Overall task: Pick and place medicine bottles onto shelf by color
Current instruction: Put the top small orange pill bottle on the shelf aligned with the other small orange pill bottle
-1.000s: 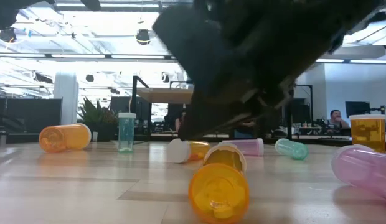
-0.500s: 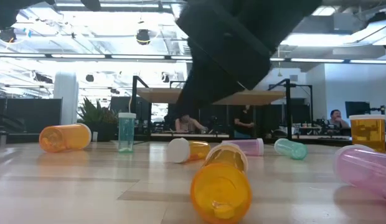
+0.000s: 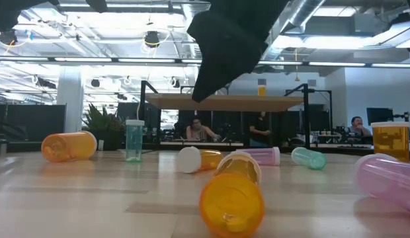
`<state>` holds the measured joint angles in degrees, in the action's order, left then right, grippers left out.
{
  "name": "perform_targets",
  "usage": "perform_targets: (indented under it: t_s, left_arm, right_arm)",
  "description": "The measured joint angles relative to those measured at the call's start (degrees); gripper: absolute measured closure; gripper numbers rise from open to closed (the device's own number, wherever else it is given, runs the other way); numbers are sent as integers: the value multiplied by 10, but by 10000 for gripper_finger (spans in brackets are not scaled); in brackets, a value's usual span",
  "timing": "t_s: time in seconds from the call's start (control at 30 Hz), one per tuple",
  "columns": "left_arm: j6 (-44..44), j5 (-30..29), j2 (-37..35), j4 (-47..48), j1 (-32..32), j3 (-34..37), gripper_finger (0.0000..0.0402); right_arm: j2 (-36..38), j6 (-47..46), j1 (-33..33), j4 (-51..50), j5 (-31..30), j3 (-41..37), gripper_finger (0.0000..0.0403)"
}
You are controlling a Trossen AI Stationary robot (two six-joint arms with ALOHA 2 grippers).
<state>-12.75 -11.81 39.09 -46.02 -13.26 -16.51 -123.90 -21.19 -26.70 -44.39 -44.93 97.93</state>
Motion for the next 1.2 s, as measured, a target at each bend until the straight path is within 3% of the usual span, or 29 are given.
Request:
perform_targets:
  t_s: [0.07,0.23,0.47,0.6,0.73,0.9,1.1,1.2]
  left_arm:
    - [0,0,0,0,0,0,361]
    - [0,0,0,0,0,0,361]
    - [1,0,0,3,0,0,361]
    - [3,0,0,6,0,0,361]
    - [4,0,0,7,0,0,361]
    - [9,0,0,5,0,0,361]
    - [15,0,0,4,0,0,361]
    - [15,0,0,5,0,0,361]
  right_arm:
    - [0,-12,4,-17,13,0,284]
    - [0,-42,18,-22,117,0,284]
    - [28,-52,25,3,117,-63,284]
    - [92,-64,17,142,123,-160,284]
    - [159,-26,-3,283,123,-255,285]
    - [196,5,-3,288,123,-301,283]
    - [197,198,-9,292,156,-302,257]
    - [197,193,-5,295,156,-302,236]
